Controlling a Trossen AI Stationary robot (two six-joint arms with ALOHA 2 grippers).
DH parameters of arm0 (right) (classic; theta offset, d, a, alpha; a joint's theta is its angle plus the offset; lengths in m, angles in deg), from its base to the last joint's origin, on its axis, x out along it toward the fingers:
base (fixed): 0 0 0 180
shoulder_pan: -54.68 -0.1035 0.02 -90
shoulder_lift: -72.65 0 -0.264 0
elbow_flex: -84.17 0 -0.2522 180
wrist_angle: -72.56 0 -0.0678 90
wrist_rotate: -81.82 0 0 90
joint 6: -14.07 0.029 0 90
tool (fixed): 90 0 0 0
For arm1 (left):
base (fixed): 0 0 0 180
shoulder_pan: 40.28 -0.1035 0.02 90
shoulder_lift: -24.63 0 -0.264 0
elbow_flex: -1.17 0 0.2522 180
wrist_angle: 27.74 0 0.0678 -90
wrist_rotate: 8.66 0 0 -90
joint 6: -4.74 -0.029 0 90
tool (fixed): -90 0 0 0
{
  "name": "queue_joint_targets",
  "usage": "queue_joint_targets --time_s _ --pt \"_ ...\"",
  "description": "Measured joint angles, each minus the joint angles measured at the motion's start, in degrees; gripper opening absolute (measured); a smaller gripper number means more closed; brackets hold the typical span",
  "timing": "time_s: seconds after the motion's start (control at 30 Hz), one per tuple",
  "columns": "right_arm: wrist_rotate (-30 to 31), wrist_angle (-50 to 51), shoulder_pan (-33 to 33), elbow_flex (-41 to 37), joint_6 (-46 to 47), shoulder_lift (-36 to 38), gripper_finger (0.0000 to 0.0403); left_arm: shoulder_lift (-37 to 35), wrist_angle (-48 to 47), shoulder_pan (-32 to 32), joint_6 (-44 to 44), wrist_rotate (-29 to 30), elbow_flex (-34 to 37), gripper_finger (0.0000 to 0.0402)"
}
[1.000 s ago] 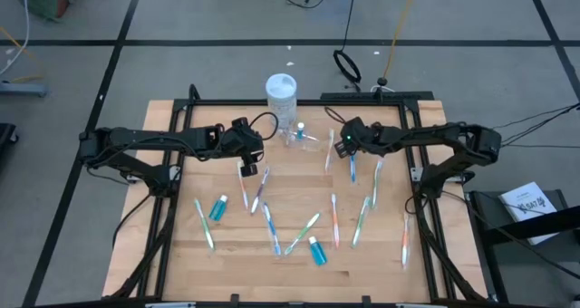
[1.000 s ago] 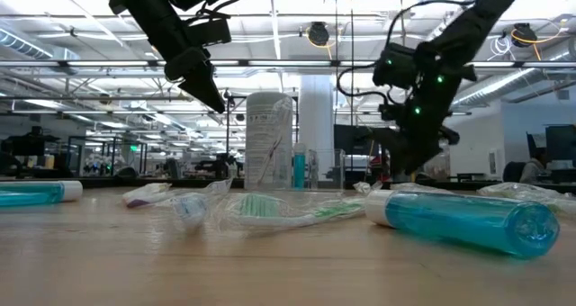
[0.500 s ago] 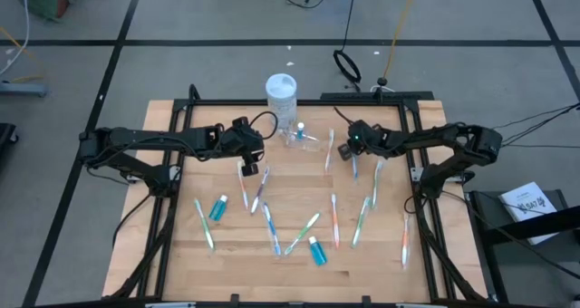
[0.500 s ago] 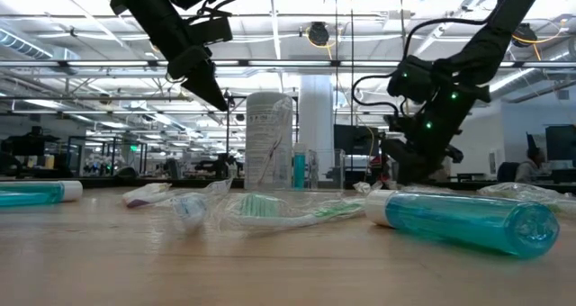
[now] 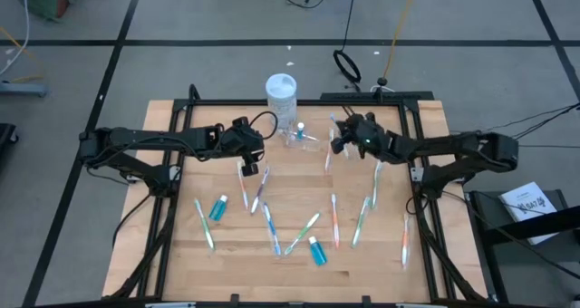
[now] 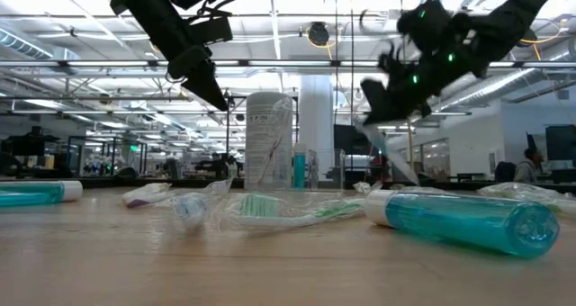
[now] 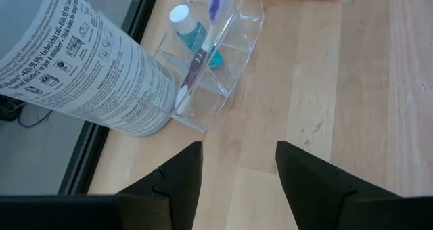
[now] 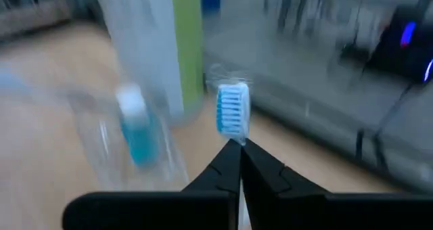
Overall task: Pick & Place toothbrushing station
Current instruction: Put the blue toothbrush into the transparent organizer, then put the green toothbrush into the transparent organizer
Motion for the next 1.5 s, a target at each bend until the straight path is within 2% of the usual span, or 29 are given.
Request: queue_joint_targets --time_s 0.07,0.27,0.4,0.6,0.77,0.9,1.0,1.27,1.37,1.5 --pt "2.4 -7.8 -2.5 0.0 -3.6 1.5 0.0002 0.0 0.0 0.0 -0.1 0.0 0.0 0.0195" --pt "0.0 -34.2 -6.7 0.0 -15.7 -0.2 0.0001 0.0 2.1 0.0 -0.2 0.1 0.0 0.0195" --pt "0.4 -45.4 -6.2 0.0 -21.4 -6.1 0.0001 0.0 2.8 0.0 -0.2 0.1 0.0 0.0196" --pt "0.3 -60.5 -3.5 1.2 -22.1 -18.9 0.0001 0.0 2.8 0.0 -0.3 0.0 0.0 0.0195" --pt "0.4 -61.7 -2.1 3.9 -22.1 -26.7 0.0001 0.0 2.7 0.0 -0.2 0.0 0.0 0.0196" --pt "2.3 -61.6 -2.3 4.0 -22.1 -29.5 0.0002 0.0 2.6 0.0 -0.2 0.0 0.0 0.0196" --pt "6.5 -58.9 -3.1 4.1 -22.5 -29.7 0.0006 0.0 2.6 0.0 -0.2 0.0 0.0 0.0195" --pt "12.6 -48.9 -5.3 4.1 -20.3 -29.7 0.0022 0.0 2.6 0.0 0.9 0.0 0.0 0.0195" --pt "15.6 -48.2 -6.0 4.0 -18.6 -29.7 0.0034 0.0 2.6 0.0 3.0 0.0 0.0 0.0195" --pt "15.5 -48.1 -6.4 4.0 -17.6 -29.6 0.0061 0.0 2.6 0.0 4.5 0.0 0.0 0.0195"
